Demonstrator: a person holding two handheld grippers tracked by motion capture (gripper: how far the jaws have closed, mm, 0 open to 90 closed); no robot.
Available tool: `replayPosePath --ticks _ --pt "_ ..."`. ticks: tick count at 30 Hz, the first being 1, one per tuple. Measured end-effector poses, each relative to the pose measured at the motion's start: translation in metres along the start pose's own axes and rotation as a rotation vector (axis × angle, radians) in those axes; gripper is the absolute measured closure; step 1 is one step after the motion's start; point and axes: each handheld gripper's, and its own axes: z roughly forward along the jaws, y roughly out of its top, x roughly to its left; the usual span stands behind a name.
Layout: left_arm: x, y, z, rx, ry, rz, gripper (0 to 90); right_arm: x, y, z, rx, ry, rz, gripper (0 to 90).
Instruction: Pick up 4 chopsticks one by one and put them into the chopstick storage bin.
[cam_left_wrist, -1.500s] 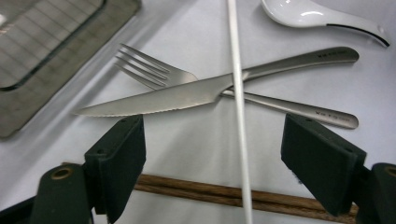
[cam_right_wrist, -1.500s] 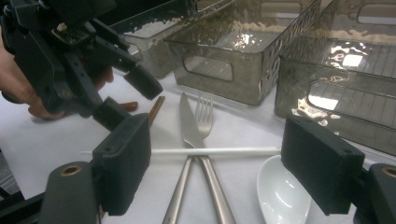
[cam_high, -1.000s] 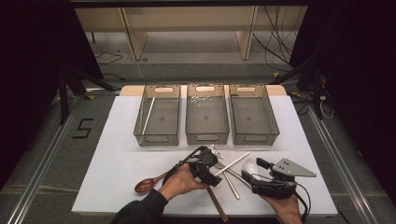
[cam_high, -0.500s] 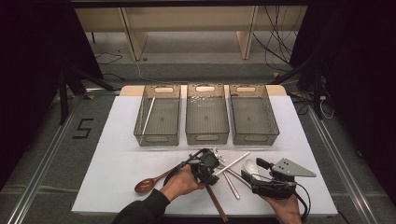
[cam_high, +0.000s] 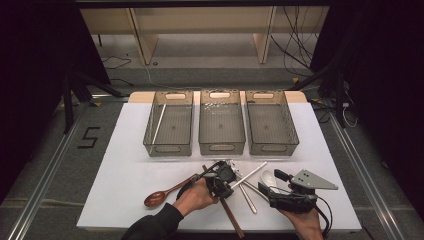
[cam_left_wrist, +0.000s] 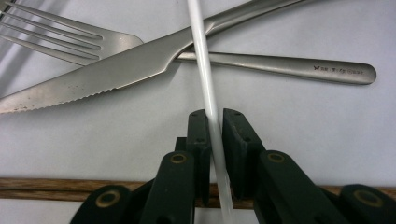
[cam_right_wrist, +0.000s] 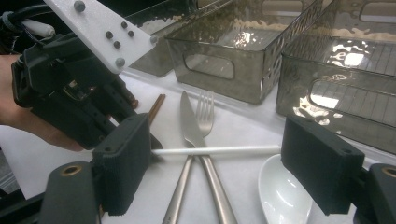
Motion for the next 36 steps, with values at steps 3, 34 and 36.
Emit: replayPosePath --ticks 3,34,36 --pt "0.000 0.000 0.000 -0.001 0.006 0.009 83.5 0.000 0.000 0.000 0.001 0.000 0.001 25.0" --pt "0.022 -0.001 -0.043 -0.130 0.023 0.007 85.2 0.000 0.000 -0.001 -0.002 0.001 0.002 25.1" --pt "0.025 -0.001 -0.049 -0.145 0.029 0.000 85.2 0.000 0.000 -0.001 -0.002 0.001 0.002 25.1"
